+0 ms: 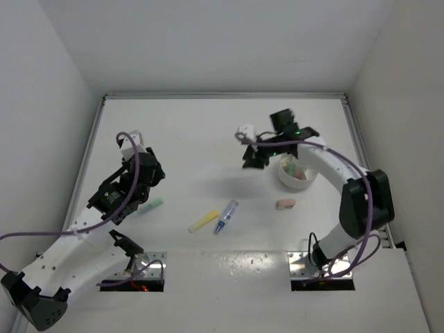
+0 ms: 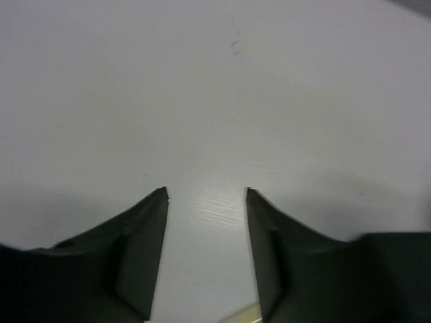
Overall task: Sort the stationery into containers
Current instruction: Pick up the pen from the center of the board.
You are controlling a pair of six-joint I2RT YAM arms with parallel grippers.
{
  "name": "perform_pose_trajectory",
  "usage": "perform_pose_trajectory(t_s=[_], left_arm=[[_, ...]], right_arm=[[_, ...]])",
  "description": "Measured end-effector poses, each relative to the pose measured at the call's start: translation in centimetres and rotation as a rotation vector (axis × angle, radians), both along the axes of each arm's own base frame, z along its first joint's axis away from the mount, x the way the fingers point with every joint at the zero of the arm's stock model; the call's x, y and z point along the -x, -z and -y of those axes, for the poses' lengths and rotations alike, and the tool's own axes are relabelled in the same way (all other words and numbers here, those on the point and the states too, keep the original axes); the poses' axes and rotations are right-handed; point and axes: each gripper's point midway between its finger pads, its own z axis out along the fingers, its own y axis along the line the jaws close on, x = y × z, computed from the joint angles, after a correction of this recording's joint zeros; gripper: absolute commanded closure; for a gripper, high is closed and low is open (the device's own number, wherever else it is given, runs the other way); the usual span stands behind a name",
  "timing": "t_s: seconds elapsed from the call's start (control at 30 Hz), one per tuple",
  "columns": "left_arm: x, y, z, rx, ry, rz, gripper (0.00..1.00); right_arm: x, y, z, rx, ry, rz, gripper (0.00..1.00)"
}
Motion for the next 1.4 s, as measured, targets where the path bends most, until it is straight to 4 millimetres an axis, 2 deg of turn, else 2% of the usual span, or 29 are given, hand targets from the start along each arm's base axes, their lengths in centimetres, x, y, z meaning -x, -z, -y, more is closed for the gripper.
perform_pose_trajectory(t_s=[0.03,0.1,0.13,0.17,0.23,0.4,0.5,0.57,0.63,0.67,0.73,0.8,0.9,1.0,1.07,1.13,1.17,1.2,1.23,1.3,1.4], left_arm=[[0.1,-0.1,-0.4,0.001,-0.020,0.005,0.18],[0.1,-0.2,-0.9,0.016,-0.064,0.012,0.03],[0.1,-0.1,-1.3,0.020,-0.090,0.014,0.00],[0.2,0.1,-1.7,0.026,-0.126,0.012,0.00],[0.6,0.9,-2.6,0.046,-0.212,-0.013,0.00],[1.8,3.6,-4.6,0.047,-0.415,-0.127,0.00],[2.8,4.7,-5.6,0.029,-0.502,-0.168,0.00],[3.4,3.9,-6.8,0.039,-0.573,-0.138,0.12],[4.3,2.4,-8.1,0.080,-0.640,-0.065,0.27],[4.7,1.5,-8.8,0.104,-0.667,-0.022,0.31],[5.6,0.1,-10.0,0.142,-0.702,0.051,0.37],[6.4,-0.7,-11.0,0.162,-0.728,0.100,0.37],[7.3,-1.5,-12.2,0.172,-0.760,0.149,0.37],[7.3,-1.4,-12.4,0.154,-0.769,0.149,0.37],[7.3,-1.4,-12.4,0.147,-0.771,0.149,0.37],[7.3,-1.5,-12.5,0.145,-0.771,0.150,0.37],[7.3,-1.5,-12.5,0.144,-0.771,0.151,0.37],[7.3,-1.5,-12.5,0.144,-0.770,0.151,0.37],[7.3,-1.5,-12.5,0.144,-0.769,0.152,0.37],[7.3,-1.6,-12.5,0.150,-0.767,0.158,0.37],[7.3,-1.6,-12.5,0.149,-0.760,0.161,0.37]], right_arm=[[2.4,2.0,-1.2,0.036,-0.059,-0.063,0.49],[7.1,5.1,-3.2,0.113,-0.172,-0.147,0.38],[9.0,5.8,-4.1,0.140,-0.224,-0.166,0.30],[10.8,6.1,-5.2,0.167,-0.280,-0.169,0.30],[12.3,6.2,-7.1,0.190,-0.352,-0.140,0.28],[13.0,6.1,-11.0,0.242,-0.438,-0.039,0.28],[13.1,6.9,-13.5,0.277,-0.478,0.009,0.29],[14.0,8.2,-14.9,0.311,-0.509,0.042,0.31],[15.4,10.0,-15.9,0.362,-0.544,0.068,0.32],[16.2,11.0,-16.3,0.387,-0.562,0.076,0.35],[17.6,12.3,-16.8,0.421,-0.592,0.082,0.35],[18.3,13.4,-16.9,0.455,-0.604,0.086,0.37],[18.2,14.6,-16.8,0.499,-0.592,0.105,0.37],[17.7,15.9,-16.9,0.545,-0.568,0.112,0.38],[17.2,16.0,-17.4,0.549,-0.548,0.119,0.38],[16.6,15.9,-18.3,0.545,-0.526,0.137,0.44],[16.4,15.9,-18.6,0.545,-0.519,0.143,0.49],[16.3,15.9,-18.8,0.546,-0.513,0.147,0.59],[16.2,15.9,-19.0,0.549,-0.508,0.153,0.62],[16.2,16.0,-19.0,0.555,-0.502,0.148,0.62],[16.5,16.1,-18.7,0.576,-0.509,0.134,0.56]])
